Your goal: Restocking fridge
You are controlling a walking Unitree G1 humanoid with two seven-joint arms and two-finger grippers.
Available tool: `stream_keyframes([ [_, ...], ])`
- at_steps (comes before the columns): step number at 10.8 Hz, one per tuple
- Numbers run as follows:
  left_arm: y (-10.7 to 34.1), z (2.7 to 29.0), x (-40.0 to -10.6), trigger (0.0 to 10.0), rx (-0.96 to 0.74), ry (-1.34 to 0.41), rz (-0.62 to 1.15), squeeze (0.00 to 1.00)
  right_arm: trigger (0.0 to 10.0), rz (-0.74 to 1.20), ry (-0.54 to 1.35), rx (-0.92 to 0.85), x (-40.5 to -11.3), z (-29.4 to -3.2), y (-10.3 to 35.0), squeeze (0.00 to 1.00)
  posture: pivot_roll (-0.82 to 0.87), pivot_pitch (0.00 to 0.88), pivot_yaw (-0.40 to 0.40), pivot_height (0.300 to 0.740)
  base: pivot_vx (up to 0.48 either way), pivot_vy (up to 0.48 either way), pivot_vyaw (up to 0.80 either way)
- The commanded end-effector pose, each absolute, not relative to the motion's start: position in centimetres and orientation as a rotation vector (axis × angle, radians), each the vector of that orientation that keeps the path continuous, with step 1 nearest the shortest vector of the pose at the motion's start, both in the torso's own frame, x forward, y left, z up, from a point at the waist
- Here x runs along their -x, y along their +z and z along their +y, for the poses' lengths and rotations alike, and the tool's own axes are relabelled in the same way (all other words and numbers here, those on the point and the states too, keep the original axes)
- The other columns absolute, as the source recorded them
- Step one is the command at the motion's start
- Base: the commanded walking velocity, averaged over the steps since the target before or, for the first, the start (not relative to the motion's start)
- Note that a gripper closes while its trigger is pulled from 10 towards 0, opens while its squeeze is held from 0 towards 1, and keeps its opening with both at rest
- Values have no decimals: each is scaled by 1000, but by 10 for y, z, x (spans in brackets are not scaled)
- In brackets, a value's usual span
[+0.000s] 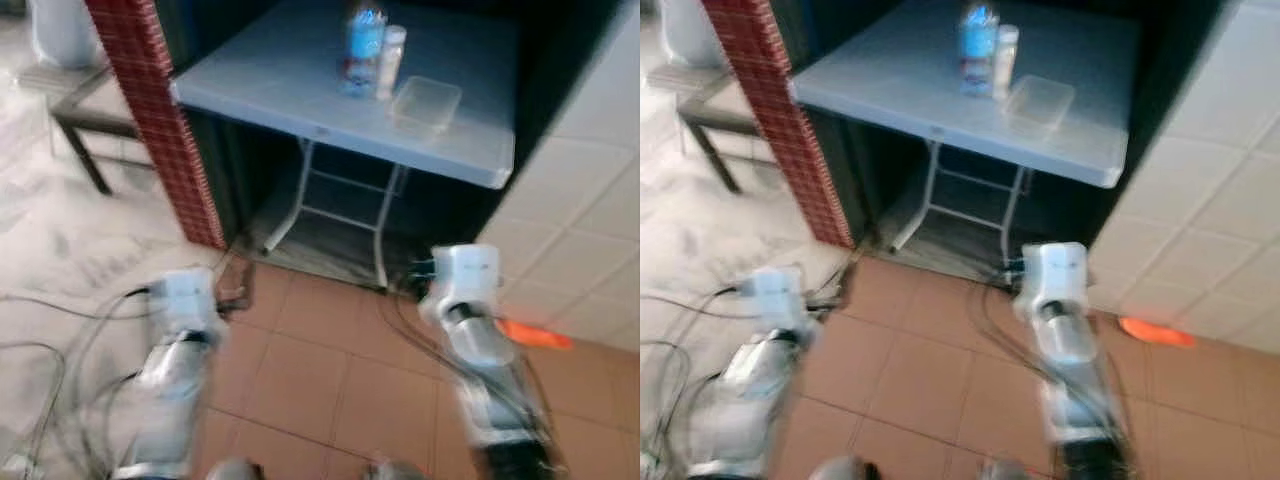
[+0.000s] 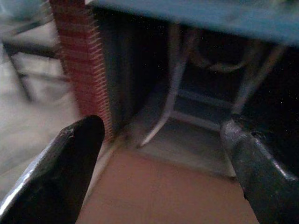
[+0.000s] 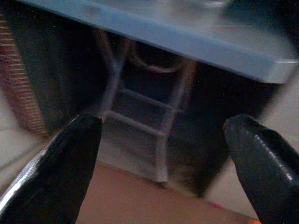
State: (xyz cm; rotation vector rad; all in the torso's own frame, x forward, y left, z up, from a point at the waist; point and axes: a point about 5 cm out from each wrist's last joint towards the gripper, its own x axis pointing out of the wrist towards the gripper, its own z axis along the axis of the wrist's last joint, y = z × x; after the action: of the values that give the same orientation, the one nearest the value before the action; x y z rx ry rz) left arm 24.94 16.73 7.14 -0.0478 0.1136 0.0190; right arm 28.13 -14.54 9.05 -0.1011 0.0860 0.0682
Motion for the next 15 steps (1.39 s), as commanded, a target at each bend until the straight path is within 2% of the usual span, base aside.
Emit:
stream_keyframes([
  [1, 75, 157, -251, 10000, 61, -12, 90, 0, 10000, 69, 26, 117, -282, -159, 95, 216, -17, 87, -12, 740, 0, 0, 0],
  [6, 82, 162, -255, 10000, 71, -19, 45, 0, 10000, 40, 36, 127, -289, -159, 102, 212, -18, 86, -17, 740, 0, 0, 0],
  [15, 79, 156, -255, 10000, 90, -32, 62, 0, 10000, 33, 42, 119, -288, -159, 103, 212, -25, 91, -12, 740, 428, 0, 0],
])
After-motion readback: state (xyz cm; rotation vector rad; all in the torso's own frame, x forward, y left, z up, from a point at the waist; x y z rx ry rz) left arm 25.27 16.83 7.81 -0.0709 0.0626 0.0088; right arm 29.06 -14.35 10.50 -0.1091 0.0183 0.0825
